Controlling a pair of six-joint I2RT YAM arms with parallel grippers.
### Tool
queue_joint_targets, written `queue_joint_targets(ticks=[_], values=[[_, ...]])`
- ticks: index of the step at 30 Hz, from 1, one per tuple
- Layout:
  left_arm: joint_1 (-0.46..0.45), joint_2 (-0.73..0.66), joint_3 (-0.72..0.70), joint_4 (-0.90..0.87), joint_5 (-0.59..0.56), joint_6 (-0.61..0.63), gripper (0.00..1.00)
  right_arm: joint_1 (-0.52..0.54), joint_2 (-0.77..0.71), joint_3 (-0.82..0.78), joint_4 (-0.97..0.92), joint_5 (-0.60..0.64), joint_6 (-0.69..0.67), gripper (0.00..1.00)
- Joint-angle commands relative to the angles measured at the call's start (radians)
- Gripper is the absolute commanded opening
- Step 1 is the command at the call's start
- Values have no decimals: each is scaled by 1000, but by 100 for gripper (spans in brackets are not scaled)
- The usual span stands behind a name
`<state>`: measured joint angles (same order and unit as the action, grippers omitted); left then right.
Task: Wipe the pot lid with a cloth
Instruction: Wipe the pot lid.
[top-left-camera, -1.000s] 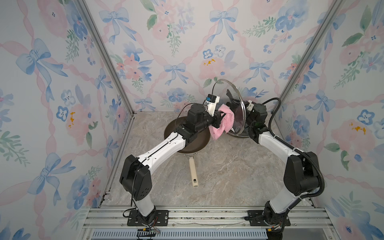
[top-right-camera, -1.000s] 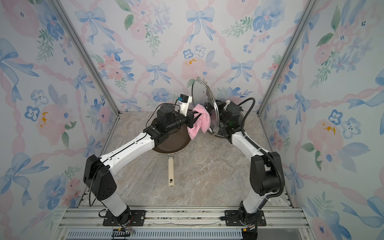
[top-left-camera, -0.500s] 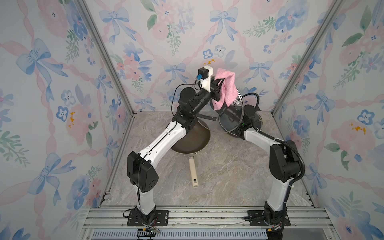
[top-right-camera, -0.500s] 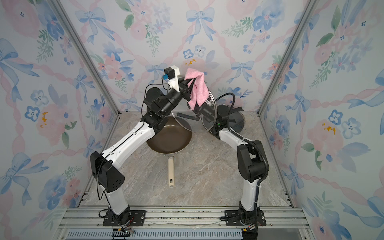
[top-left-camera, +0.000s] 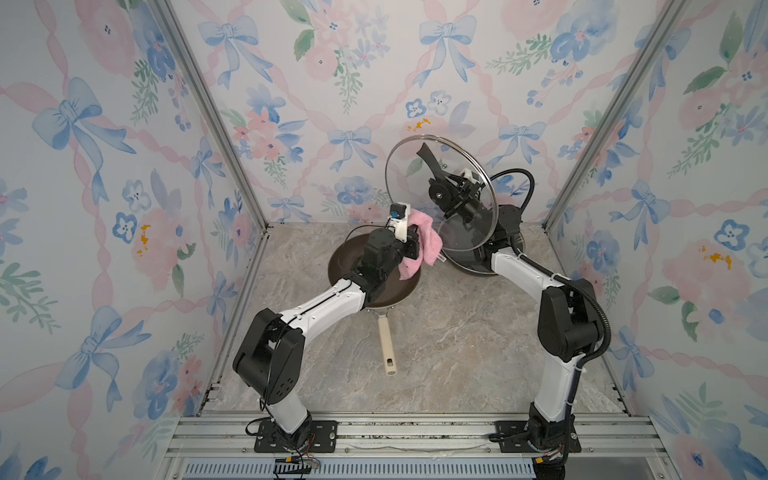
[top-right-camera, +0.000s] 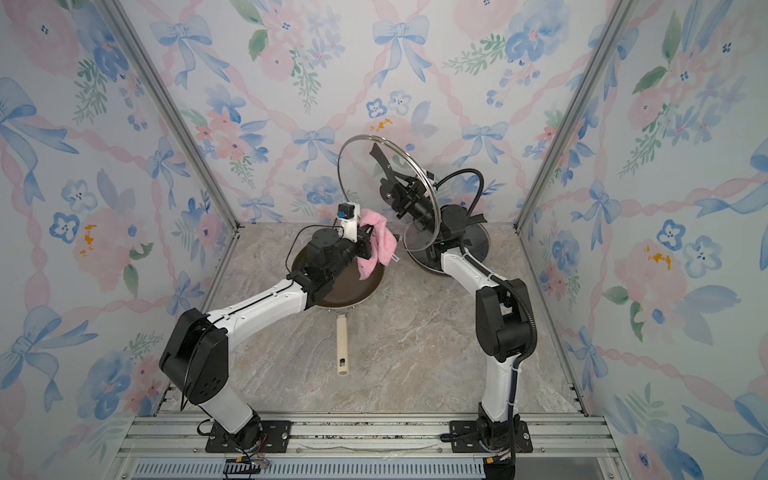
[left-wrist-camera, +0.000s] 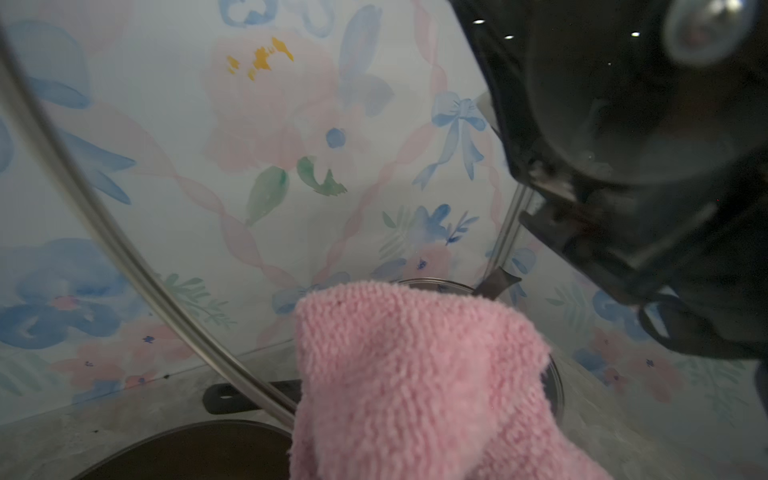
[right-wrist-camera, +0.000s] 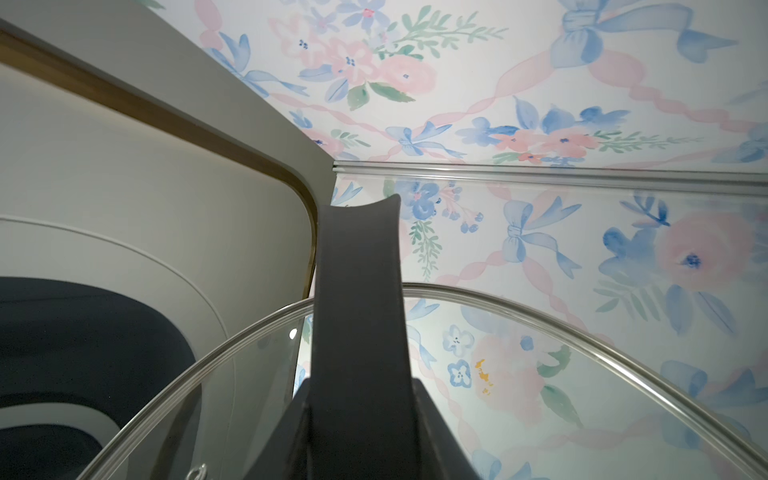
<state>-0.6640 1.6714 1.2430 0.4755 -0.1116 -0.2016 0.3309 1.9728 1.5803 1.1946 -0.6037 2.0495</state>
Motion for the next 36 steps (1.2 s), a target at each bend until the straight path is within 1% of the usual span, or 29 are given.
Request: queue_joint_targets(ticks=[1, 4, 6, 7, 9, 11, 13, 15, 18, 20, 22, 24, 29, 30, 32, 33, 36], values=[[-114, 10, 63, -22, 110, 35, 0, 21, 8, 96, 206, 9, 239, 0], [-149, 41, 203, -22, 196, 75, 0, 25, 38, 91, 202, 4, 247, 0], [-157, 64, 309, -22, 218, 116, 0, 26, 48, 81, 197, -4, 238, 0], [-157, 73, 349, -22, 205, 137, 0, 26, 51, 74, 195, -6, 235, 0], [-144, 94, 418, -22, 124, 188, 0, 27, 54, 66, 199, -10, 233, 0], [-112, 112, 450, -23, 52, 219, 0, 27, 55, 64, 209, -10, 239, 0], [-61, 123, 439, -21, -17, 215, 0, 28, 52, 67, 209, -12, 243, 0], [-7, 133, 391, -14, -154, 195, 0, 28, 46, 68, 209, -12, 246, 0], [74, 96, 271, -5, -287, 45, 0, 32, 40, 60, 209, -5, 254, 0], [88, 58, 187, 38, -313, 6, 0, 31, 39, 54, 209, -3, 258, 0], [84, 50, 159, 47, -277, -14, 0, 30, 43, 55, 209, -1, 264, 0], [50, 66, 170, 47, -206, -26, 0, 34, 60, 70, 209, -1, 278, 0], [-124, 141, 285, 46, -40, 57, 0, 53, 111, 109, 205, 20, 286, 0], [-150, 153, 303, 45, -21, 71, 0, 57, 123, 117, 207, 24, 291, 0], [-164, 167, 313, 43, -6, 73, 0, 65, 138, 139, 208, 30, 296, 0], [-159, 172, 309, 37, -18, 67, 0, 69, 146, 152, 201, 34, 293, 0], [-106, 179, 264, 2, -69, 25, 0, 78, 168, 226, 171, 26, 276, 0]])
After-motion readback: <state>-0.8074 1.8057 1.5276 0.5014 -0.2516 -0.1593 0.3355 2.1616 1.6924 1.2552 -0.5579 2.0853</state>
